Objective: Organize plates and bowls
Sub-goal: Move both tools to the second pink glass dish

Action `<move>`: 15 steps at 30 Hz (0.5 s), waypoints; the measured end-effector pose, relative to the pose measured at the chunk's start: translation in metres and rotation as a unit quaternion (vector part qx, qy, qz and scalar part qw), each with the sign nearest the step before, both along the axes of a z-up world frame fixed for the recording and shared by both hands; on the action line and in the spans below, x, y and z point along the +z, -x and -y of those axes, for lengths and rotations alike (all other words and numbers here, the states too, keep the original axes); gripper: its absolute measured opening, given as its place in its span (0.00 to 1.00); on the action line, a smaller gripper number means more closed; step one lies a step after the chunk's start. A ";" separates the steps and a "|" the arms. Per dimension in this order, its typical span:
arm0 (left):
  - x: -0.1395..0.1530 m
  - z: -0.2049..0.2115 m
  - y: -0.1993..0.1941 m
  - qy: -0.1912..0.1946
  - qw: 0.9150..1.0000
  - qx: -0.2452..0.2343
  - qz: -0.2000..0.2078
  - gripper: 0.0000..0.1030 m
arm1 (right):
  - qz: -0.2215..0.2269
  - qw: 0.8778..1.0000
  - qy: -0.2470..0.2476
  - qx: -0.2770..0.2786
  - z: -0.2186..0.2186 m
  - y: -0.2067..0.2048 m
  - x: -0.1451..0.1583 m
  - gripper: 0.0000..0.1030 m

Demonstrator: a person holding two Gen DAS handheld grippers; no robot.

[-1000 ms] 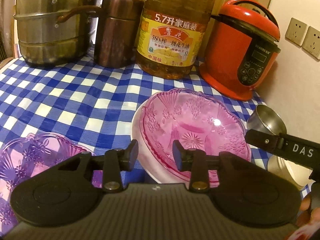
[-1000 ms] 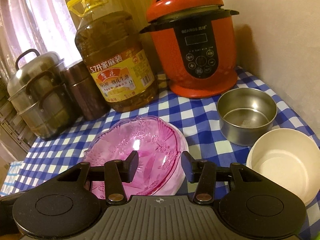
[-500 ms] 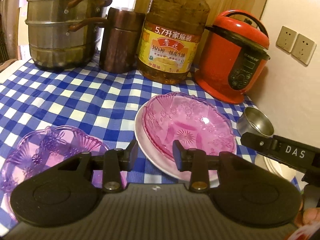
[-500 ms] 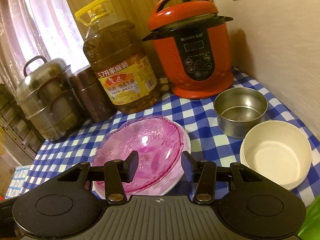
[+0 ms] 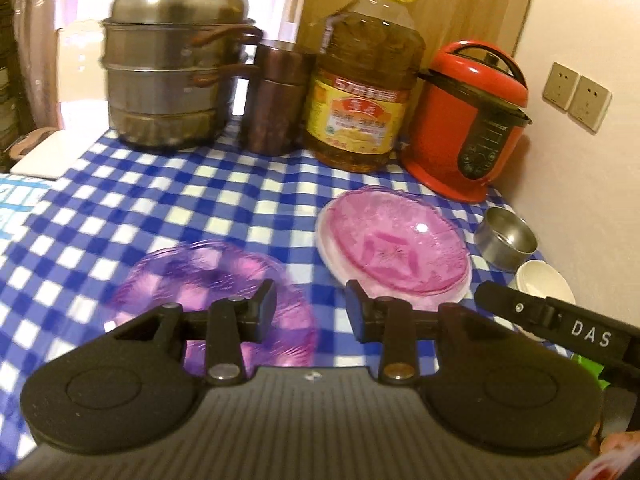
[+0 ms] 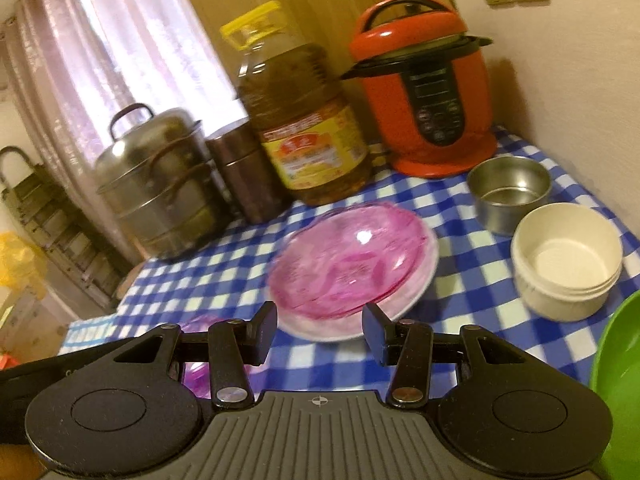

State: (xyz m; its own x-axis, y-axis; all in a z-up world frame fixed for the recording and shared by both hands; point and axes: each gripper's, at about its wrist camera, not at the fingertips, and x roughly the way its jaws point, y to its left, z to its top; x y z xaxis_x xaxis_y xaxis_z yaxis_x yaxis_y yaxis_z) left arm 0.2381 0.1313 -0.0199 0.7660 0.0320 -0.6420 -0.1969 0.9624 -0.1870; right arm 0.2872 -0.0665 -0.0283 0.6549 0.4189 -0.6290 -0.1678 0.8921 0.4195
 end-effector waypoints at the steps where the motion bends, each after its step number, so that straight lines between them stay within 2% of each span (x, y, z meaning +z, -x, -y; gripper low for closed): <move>1: 0.001 -0.005 0.006 0.000 1.000 0.005 -0.001 0.33 | 0.000 1.000 0.000 0.007 -0.005 0.003 0.001 0.46; 8: 0.004 -0.039 0.044 -0.007 0.999 0.044 -0.007 0.36 | -0.012 0.999 0.000 0.047 -0.042 0.020 -0.003 0.46; 15: -0.008 -0.067 0.060 -0.011 0.997 0.071 -0.018 0.39 | -0.031 0.997 0.000 0.072 -0.066 0.020 -0.018 0.46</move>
State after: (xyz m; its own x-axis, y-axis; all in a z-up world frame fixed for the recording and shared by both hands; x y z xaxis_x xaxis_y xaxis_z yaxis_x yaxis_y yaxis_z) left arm 0.1779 0.1987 -0.0283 0.7288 0.1542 -0.6671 -0.3387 0.9280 -0.1555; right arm 0.2677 -0.0005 -0.0466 0.5483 0.5059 -0.6659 -0.2679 0.8605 0.4332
